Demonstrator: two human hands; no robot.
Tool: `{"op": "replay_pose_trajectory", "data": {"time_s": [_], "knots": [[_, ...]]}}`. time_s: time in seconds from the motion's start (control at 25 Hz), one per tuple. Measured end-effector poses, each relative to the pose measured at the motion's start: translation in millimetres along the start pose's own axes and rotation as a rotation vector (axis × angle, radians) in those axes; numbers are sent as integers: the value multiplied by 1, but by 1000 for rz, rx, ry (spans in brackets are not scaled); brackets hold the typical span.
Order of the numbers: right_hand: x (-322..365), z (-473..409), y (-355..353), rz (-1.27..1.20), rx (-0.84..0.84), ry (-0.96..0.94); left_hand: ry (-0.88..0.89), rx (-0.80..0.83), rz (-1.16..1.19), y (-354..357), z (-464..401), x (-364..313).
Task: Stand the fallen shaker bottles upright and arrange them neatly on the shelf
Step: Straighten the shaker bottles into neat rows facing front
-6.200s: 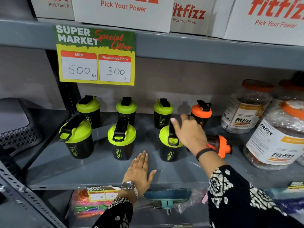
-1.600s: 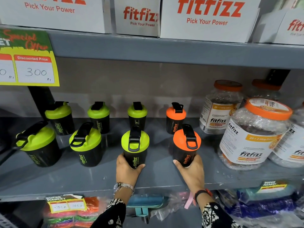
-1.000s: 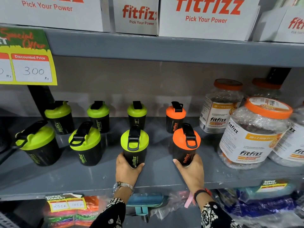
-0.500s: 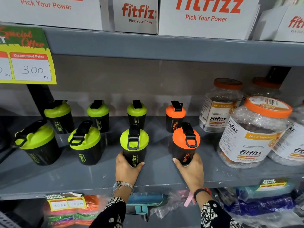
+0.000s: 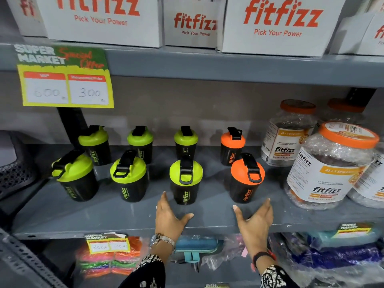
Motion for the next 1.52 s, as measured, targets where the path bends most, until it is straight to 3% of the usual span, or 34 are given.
{"op": "replay_pose_trajectory", "data": {"time_s": [0.24, 0.56, 1.0, 1.24, 1.52], "knots": [[53, 75, 35, -34, -109, -101, 19, -202, -18, -105, -9, 49], [154, 145, 173, -168, 291, -157, -94, -380, -2, -227, -55, 100], [194, 116, 235, -194, 234, -32, -147, -204, 127, -232, -130, 121], [192, 110, 236, -126, 159, -19, -160, -240, 40, -234, -129, 120], [191, 120, 226, -75, 186, -27, -124, -281, -7, -246, -110, 119]]}}
Point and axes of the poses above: each hand's wrist, its own z-axis away from the middle knuckle, its own y-axis out of the palm, x = y × z, the point moved 10 cm from there along -z, towards the middle knuckle, and after that the axes turned 8 degrees about -y, right-handed, at the moved point
